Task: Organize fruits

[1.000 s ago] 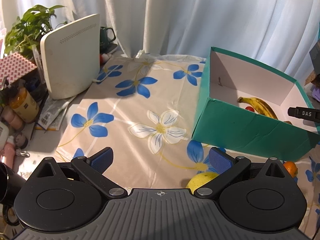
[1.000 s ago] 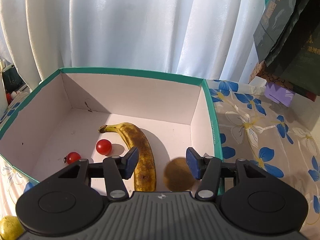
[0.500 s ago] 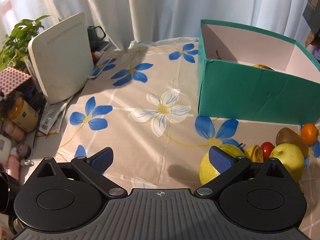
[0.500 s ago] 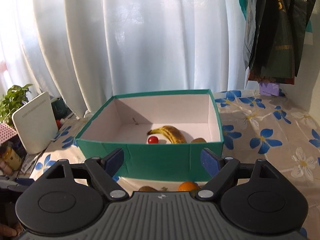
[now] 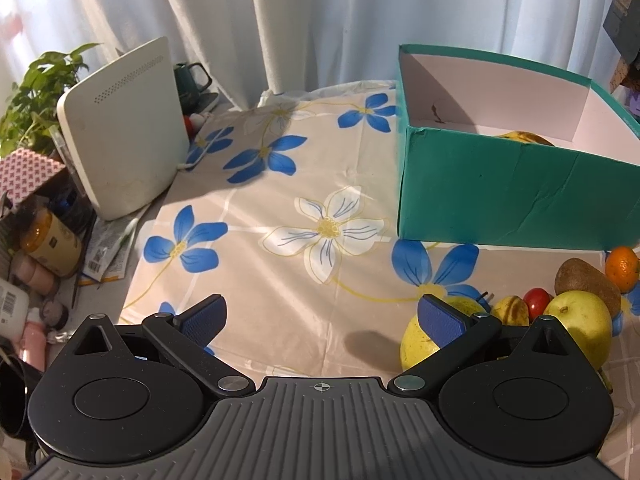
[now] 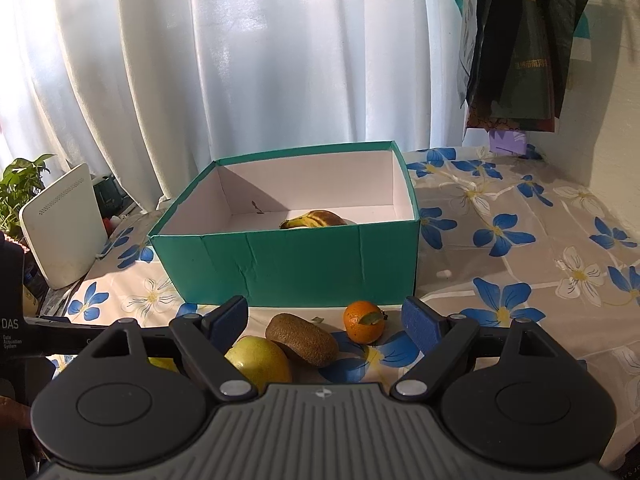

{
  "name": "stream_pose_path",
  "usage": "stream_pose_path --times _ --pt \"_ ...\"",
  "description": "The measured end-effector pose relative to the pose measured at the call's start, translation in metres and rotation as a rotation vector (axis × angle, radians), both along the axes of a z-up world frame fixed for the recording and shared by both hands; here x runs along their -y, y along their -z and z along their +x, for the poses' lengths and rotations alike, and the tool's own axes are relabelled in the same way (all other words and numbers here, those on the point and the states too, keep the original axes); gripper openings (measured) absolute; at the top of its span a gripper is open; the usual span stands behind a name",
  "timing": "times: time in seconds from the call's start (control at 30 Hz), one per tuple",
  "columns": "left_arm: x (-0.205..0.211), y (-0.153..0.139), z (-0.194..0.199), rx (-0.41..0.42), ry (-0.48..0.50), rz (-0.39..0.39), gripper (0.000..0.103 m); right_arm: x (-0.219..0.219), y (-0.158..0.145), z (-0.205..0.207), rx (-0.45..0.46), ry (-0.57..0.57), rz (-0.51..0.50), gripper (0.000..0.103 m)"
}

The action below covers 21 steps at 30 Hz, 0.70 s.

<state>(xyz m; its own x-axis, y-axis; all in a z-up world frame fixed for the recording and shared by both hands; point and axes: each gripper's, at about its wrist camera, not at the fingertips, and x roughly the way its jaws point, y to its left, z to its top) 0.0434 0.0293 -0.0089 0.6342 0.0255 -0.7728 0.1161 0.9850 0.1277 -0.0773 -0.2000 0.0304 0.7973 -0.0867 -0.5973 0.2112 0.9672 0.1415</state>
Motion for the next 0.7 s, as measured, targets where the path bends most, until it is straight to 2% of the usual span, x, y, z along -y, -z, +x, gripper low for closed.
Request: stream_pose_path --times 0.23,0.47,0.7 --pt "-0.003 0.006 0.004 -0.025 0.021 0.013 0.103 -0.007 0.002 -0.005 -0.016 0.022 0.008 0.085" --pt "-0.01 0.007 0.011 -0.038 0.049 -0.027 0.103 -0.019 0.004 -0.004 -0.041 0.059 -0.007 0.085" --pt "-0.022 0.009 0.016 -0.039 0.08 -0.105 0.103 -0.024 0.001 -0.005 -0.071 0.075 -0.044 0.084"
